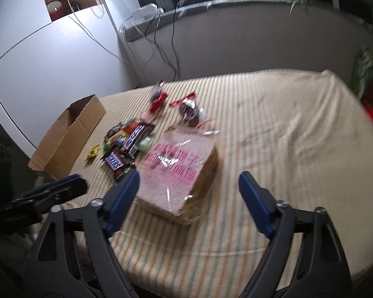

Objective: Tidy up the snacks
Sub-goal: 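Close both grippers on the pink-printed bread bag from its sides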

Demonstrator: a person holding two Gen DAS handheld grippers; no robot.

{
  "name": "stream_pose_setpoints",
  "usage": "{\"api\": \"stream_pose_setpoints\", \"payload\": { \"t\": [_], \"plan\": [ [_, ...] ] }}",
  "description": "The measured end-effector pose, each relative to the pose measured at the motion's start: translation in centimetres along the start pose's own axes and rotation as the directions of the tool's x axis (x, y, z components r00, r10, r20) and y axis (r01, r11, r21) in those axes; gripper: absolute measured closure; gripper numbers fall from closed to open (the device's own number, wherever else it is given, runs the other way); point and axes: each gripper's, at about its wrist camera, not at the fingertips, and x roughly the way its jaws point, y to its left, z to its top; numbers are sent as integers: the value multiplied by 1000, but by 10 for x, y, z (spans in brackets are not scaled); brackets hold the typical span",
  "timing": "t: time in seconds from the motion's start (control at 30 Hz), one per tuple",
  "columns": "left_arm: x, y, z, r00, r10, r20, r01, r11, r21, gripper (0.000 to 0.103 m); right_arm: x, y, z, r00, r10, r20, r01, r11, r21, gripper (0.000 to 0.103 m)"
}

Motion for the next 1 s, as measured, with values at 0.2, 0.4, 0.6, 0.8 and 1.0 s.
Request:
{"api": "stream_pose_setpoints", "payload": {
  "t": [0.2, 0.4, 0.6, 0.8, 1.0],
  "plan": [
    [21, -9, 4, 998, -45, -54, 45, 999, 1, 56, 21, -11, 1, 992, 99, -79, -92, 992, 89, 32],
    [37, -11, 9, 994, -52, -92, 53, 998, 14, 63, 34, -20, 2, 982, 140, -124, -124, 984, 131, 42],
    [49, -17, 11, 992, -49, -117, 55, 998, 43, 70, 44, -26, 4, 974, 168, -154, -143, 977, 160, 44],
    [55, -15, 12, 989, -67, -128, 72, 997, 33, 70, 52, -36, 3, 956, 234, -179, -195, 958, 213, 49],
    [58, -18, 13, 986, -86, -142, 93, 995, 40, 70, 54, -35, 7, 951, 246, -188, -207, 957, 202, 54]
  ]
}}
